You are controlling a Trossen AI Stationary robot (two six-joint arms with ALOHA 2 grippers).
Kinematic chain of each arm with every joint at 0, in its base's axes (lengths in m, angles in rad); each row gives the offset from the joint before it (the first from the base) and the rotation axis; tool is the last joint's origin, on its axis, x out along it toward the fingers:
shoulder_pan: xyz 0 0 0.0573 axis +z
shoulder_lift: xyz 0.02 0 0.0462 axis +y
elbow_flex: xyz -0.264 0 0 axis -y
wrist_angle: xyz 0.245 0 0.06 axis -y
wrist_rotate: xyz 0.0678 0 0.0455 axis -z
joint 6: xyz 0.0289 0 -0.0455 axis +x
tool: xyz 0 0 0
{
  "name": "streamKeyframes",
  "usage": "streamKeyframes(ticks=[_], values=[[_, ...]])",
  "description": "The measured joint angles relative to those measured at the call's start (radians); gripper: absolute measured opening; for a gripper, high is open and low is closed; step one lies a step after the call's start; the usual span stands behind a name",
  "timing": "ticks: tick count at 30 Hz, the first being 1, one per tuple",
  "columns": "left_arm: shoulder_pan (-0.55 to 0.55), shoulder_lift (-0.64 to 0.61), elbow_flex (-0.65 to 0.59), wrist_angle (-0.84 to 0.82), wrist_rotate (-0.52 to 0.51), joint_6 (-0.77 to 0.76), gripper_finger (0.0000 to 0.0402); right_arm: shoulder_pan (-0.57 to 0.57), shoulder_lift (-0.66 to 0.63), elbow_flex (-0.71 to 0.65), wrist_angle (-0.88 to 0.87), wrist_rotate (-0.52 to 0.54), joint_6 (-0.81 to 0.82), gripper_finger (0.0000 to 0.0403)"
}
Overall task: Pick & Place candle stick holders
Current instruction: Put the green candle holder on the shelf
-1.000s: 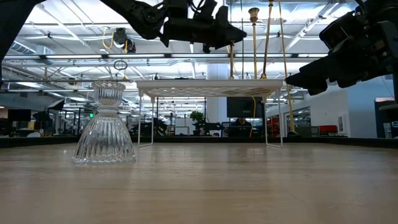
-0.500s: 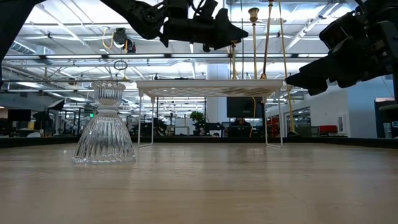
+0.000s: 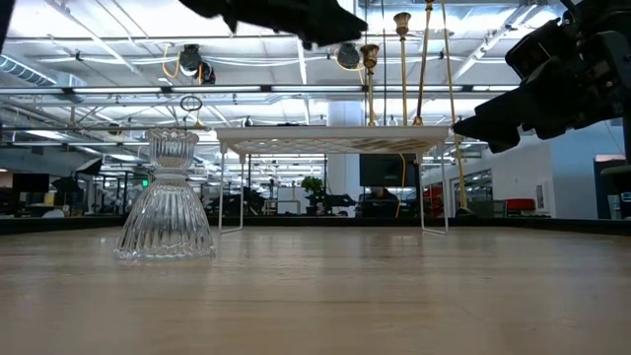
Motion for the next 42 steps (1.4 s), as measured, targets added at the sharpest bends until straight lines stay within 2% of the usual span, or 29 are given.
streamKeyframes(ticks=[6, 11, 14, 17, 21, 27, 29, 31, 34, 38, 42], values=[[-0.021, -0.194, 0.0, -0.302, -0.009, 0.053, 0.0239, 0.0, 0.0, 0.0, -0.008, -0.008, 0.0, 0.0215], [-0.031, -0.35, 0.0, -0.546, -0.036, 0.01, 0.0239, 0.0, 0.0, 0.0, -0.008, -0.03, 0.001, 0.0215], [-0.028, -0.429, -0.001, -0.75, -0.04, 0.016, 0.0239, 0.0, 0.0, 0.0, -0.008, -0.029, 0.02, 0.0215], [-0.031, -0.494, -0.048, -0.902, -0.034, 0.034, 0.0239, 0.0, 0.0, 0.0, -0.008, -0.029, 0.026, 0.0215], [-0.052, -0.585, -0.237, -0.835, -0.029, -0.042, 0.0239, 0.0, 0.0, 0.0, -0.008, -0.028, 0.027, 0.0215], [-0.073, -0.764, -0.564, -0.62, -0.185, -0.218, 0.0239, 0.0, 0.0, 0.0, -0.006, -0.028, 0.027, 0.0215], [-0.082, -0.83, -0.65, -0.575, -0.218, -0.289, 0.0239, 0.0, 0.0, 0.0, -0.004, -0.028, 0.027, 0.0215], [-0.091, -0.887, -0.73, -0.538, -0.293, -0.377, 0.0239, 0.0, 0.0, 0.0, -0.003, -0.028, 0.027, 0.0215], [-0.104, -0.949, -0.832, -0.524, -0.399, -0.49, 0.0239, 0.0, 0.0, 0.0, -0.004, -0.027, 0.027, 0.0215], [-0.118, -0.99, -0.932, -0.508, -0.451, -0.563, 0.0239, 0.0, 0.0, 0.0, -0.003, -0.027, 0.027, 0.0215], [-0.121, -0.994, -0.98, -0.492, -0.496, -0.592, 0.0239, 0.0, 0.0, 0.0, 0.001, -0.027, 0.027, 0.0215]])
